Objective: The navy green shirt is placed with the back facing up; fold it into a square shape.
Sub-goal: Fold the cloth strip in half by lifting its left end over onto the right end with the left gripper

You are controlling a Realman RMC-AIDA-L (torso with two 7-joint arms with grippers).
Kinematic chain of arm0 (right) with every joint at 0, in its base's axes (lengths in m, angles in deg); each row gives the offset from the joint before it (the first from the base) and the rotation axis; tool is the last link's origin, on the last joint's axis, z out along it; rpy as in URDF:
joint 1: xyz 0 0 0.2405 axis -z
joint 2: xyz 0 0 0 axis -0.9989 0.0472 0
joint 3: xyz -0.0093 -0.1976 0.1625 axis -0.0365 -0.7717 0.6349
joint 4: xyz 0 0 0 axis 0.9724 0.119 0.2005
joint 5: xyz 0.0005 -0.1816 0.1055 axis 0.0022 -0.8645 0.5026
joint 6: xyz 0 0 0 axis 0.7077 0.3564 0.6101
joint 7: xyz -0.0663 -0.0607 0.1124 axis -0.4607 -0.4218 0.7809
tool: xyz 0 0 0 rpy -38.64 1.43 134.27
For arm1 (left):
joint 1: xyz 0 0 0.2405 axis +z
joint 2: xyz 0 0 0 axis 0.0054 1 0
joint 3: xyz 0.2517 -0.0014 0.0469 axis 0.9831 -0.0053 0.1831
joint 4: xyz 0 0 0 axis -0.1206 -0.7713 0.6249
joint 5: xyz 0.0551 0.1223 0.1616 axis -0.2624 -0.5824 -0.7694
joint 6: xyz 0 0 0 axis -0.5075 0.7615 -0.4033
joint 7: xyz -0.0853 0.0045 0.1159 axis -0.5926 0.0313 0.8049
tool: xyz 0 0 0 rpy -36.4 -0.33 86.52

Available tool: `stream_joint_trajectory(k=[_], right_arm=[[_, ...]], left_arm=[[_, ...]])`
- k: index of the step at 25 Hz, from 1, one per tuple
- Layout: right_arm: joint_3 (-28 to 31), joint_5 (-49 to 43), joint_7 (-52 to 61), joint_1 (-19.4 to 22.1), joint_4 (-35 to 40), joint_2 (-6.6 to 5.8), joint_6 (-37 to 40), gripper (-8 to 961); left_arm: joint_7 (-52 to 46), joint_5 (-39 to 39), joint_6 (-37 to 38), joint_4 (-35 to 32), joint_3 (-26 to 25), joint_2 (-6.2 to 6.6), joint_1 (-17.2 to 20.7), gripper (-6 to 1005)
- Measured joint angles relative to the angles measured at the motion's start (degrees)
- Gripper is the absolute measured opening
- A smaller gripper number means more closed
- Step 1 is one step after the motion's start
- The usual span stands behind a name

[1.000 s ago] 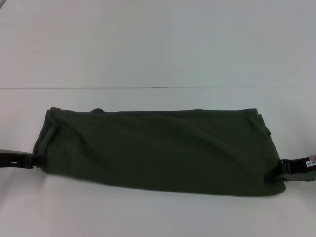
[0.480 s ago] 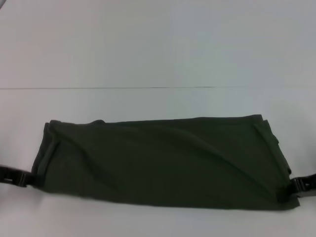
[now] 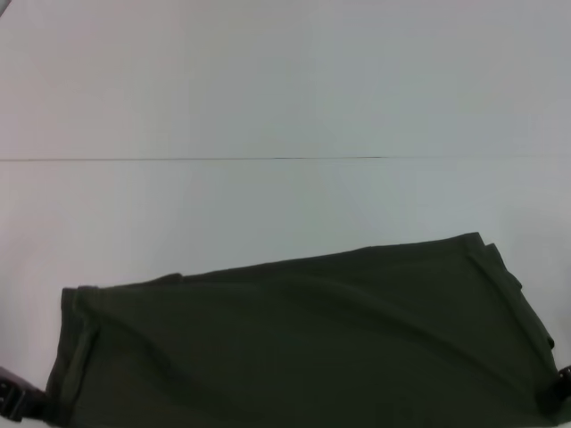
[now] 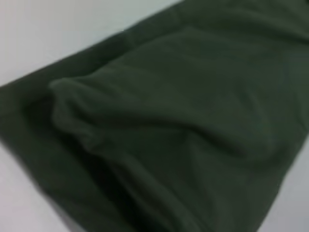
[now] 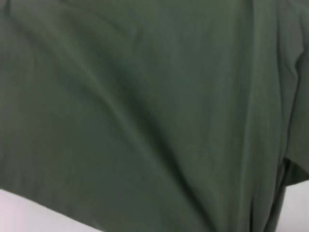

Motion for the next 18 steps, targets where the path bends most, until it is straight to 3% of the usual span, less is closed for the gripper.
stream_joint_trajectory(k=[7,18], right_arm=[[-1.33,-3.94,-1.02,-0.46,0.02,0.98,3.19,22],[-0.91,-3.47,-2.69,0.08,0.65,0.96,4.41,23]], left_arm=[[2.12,-2.81,6.93,0.05,0.43,0.21,-0.38,73],[3.72,-3.06,8.72,-1.16,0.09,0.24,0.08,79]])
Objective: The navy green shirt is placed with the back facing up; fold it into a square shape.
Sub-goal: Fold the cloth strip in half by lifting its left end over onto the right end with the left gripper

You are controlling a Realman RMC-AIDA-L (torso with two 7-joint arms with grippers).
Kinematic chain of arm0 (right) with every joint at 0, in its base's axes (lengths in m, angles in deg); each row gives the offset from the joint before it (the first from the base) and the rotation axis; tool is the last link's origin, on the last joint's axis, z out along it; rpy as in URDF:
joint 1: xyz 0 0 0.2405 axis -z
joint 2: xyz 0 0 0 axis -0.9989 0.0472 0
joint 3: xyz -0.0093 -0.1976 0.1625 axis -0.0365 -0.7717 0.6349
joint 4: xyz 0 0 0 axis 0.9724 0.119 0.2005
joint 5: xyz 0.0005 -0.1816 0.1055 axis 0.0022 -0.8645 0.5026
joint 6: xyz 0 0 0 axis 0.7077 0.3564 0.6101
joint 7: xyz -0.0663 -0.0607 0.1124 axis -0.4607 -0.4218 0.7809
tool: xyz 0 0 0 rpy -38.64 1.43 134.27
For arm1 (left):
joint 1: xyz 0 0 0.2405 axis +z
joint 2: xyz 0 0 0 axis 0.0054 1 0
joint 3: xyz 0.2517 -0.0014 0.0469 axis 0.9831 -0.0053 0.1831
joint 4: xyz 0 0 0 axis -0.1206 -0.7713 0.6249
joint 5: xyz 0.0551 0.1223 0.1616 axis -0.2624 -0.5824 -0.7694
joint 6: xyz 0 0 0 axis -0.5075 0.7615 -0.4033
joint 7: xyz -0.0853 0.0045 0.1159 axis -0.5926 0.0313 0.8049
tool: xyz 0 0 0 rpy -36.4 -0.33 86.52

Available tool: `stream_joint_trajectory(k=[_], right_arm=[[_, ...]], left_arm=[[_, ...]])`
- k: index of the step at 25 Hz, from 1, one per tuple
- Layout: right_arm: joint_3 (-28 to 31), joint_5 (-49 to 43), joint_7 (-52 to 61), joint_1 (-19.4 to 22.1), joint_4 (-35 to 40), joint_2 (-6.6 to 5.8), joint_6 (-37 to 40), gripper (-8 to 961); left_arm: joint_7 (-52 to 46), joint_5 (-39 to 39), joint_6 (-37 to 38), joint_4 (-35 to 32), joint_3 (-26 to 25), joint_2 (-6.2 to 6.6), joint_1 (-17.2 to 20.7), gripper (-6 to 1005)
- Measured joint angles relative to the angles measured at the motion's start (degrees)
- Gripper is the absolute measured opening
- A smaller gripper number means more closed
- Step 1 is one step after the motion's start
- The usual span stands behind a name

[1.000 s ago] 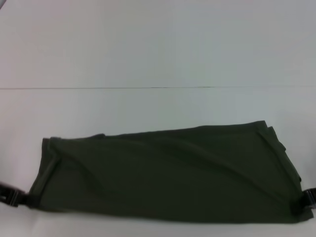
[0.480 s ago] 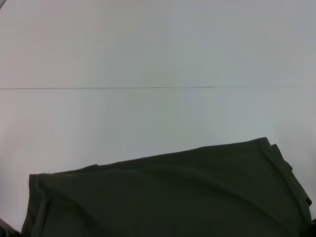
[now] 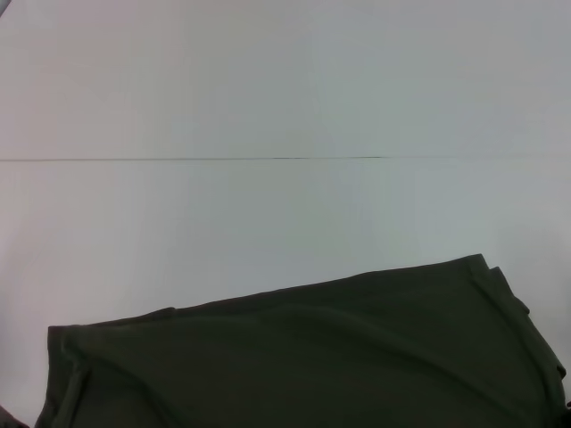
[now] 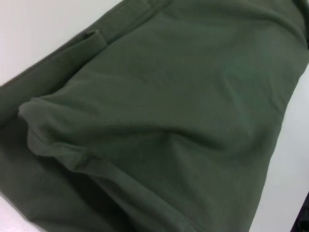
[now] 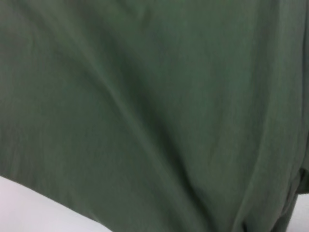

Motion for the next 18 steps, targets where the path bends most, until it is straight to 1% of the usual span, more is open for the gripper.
stream_joint_trajectory(k=[6,11,14,18], right_arm=[[2.85,0.01,-0.49,0.05,2.82,0.28,3.29,23],[3.55,0.0,-0.51,-0.13,3.11,-0.01,4.58,211],[3.86,-0.02,-0.17,-0.19,3.76,-0.2,4.98,301],[6.23,-0.06,-0.1,0.01,6.32,-0.45,6.65,422]], left_arm=[[-0.35,0.56,1.13,-1.0,-0.94,-0.15,0.25,83],[-2.13,0.2,1.63,-1.05,-1.01,0.07,-0.21,85],[-3.45,0.1,2.17,-1.11,-1.11,0.36,-0.69,87],[-4.73,0.12,2.43,-1.71,-1.65,0.77,-1.27,196]])
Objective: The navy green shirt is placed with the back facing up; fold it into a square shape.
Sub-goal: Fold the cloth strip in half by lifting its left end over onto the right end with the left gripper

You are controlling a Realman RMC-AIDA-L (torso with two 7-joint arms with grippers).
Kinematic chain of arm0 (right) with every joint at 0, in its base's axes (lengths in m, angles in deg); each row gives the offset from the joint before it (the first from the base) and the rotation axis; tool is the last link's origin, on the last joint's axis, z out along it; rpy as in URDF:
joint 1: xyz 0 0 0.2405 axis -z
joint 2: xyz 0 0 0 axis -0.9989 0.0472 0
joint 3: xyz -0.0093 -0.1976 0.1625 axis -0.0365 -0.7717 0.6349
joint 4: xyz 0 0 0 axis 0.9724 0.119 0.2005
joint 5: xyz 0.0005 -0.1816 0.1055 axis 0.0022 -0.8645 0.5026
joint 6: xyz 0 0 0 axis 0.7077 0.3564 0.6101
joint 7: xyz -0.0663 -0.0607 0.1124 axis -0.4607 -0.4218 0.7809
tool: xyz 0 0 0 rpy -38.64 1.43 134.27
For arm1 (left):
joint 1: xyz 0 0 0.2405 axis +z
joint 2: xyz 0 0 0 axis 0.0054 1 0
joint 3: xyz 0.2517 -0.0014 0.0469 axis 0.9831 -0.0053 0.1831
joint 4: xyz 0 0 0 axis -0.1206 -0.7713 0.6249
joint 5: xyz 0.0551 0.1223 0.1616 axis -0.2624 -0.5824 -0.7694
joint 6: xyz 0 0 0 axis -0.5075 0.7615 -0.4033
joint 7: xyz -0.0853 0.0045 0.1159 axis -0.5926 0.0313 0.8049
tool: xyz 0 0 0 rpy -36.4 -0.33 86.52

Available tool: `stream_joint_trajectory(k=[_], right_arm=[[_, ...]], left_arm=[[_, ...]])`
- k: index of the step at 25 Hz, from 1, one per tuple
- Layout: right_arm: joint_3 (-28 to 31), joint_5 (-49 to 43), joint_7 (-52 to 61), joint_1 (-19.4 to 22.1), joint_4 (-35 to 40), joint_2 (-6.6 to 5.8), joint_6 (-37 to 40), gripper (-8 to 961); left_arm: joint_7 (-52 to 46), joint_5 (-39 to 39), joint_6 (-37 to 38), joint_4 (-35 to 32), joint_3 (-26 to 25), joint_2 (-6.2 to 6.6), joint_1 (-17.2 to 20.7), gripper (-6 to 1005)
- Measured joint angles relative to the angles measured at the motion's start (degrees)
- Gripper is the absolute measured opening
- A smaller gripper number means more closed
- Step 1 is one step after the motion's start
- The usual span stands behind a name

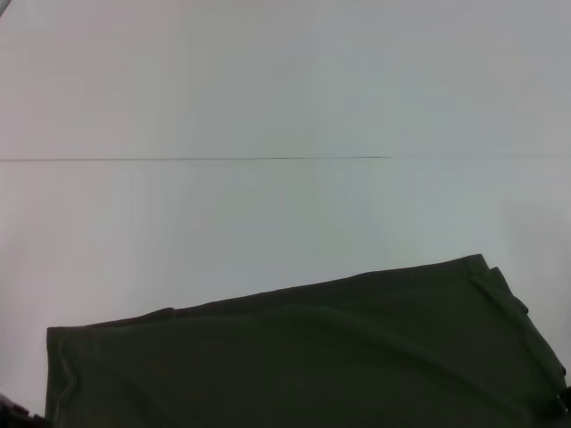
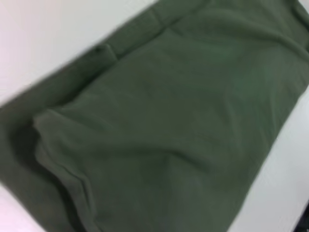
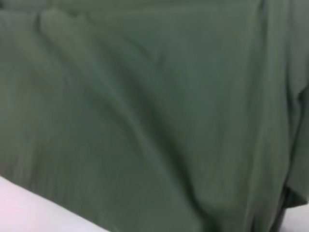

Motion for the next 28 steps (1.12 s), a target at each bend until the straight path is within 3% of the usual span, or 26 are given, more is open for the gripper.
stream_joint_trajectory(k=[6,9,12,17,20,23,28], right_arm=[[7.57,0.01,-1.0,0.07,4.84,-0.84,1.9,662],[14.15,2.41,-4.01,0.26,6.63,-1.04,1.98,780],[19.24,10.25,-8.3,1.65,7.34,-1.24,2.45,894],[20.39,29.2,-21.49,6.45,4.89,-1.16,3.56,925],[20.33,37.37,-34.66,9.23,1.26,-0.52,4.74,920],[20.23,40.11,-47.14,10.8,-1.66,1.22,4.99,915],[18.43,39.39,-55.22,11.1,-2.34,4.03,1.22,921]], left_arm=[[0.28,3.62,-0.85,-4.17,-6.14,0.97,-0.13,389],[0.4,9.79,-1.13,-4.6,-9.54,1.6,0.59,514],[0.52,15.19,-1.38,-3.61,-11.51,1.74,1.48,631],[0.53,23.67,-5.01,2.55,-15.37,1.69,3.3,829],[0.12,27.7,-7.19,6.39,-18.03,1.45,4.74,951],[-1.1,28.56,-8.91,8.54,-19.81,1.25,5.88,951],[-1.55,30.85,-8.98,10.23,-21.15,0.77,7.23,952]])
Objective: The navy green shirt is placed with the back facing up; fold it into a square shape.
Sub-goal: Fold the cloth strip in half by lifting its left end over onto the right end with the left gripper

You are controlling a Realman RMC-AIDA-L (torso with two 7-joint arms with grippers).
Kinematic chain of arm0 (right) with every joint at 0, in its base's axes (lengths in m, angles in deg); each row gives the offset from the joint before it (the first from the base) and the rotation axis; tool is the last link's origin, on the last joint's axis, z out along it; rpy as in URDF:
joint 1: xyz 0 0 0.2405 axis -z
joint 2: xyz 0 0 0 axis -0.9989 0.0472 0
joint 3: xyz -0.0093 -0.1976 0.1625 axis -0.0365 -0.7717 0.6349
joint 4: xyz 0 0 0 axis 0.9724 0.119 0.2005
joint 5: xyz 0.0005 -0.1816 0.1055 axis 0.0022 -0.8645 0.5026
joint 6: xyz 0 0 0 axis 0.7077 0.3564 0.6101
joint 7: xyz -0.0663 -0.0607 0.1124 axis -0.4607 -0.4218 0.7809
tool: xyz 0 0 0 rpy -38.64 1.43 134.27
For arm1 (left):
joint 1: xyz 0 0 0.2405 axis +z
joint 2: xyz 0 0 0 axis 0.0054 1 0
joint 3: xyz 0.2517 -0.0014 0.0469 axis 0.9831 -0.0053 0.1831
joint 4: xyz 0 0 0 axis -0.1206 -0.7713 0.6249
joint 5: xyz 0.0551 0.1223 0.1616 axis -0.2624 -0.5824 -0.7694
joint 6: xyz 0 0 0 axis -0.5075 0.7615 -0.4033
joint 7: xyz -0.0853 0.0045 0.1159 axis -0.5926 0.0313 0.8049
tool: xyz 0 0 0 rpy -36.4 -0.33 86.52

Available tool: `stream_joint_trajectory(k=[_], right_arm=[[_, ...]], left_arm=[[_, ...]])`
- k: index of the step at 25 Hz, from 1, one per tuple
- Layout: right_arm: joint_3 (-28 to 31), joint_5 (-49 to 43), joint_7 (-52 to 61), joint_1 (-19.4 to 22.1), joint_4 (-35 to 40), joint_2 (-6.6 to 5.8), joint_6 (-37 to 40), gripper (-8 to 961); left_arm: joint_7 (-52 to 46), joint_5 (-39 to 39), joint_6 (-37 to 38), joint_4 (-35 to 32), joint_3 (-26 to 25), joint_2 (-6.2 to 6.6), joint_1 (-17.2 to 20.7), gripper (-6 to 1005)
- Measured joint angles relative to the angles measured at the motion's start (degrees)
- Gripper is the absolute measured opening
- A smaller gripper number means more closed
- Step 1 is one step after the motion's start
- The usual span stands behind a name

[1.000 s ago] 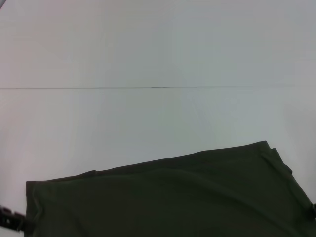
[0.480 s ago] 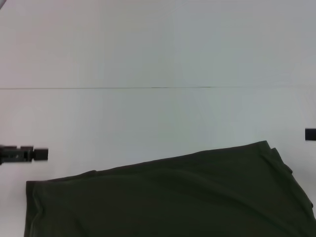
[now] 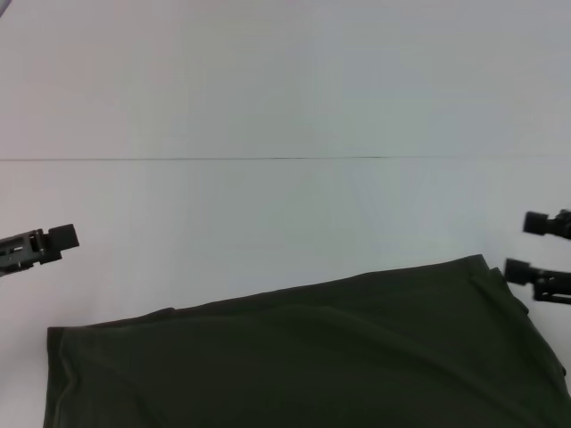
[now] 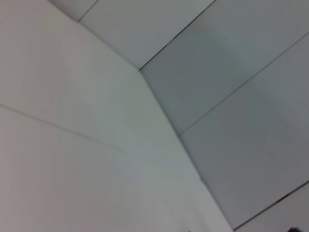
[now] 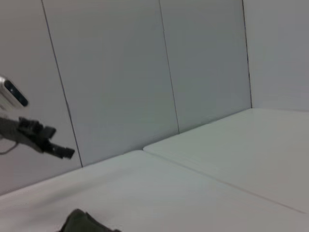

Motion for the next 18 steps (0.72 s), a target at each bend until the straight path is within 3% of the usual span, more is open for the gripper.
stream_joint_trajectory(k=[5,13,18], right_arm=[[-6.19,-2.44,-1.48,-0.96,-0.06,1.84,-4.34,924],[-9.93,-3.68,-2.24,-2.82,0.12,3.01,-5.84,924],[-14.02,-3.71,-5.45,-2.91,0.44,3.77,-6.17,924]], left_arm=[[3.73,3.59,1.41,-0.18,1.77,-1.04,1.22,951],[4.79,2.78,1.77,-2.93,6.68,-0.87,1.4,950],[8.0,-2.64,2.27,-4.46,13.87,-0.89,0.42,949]])
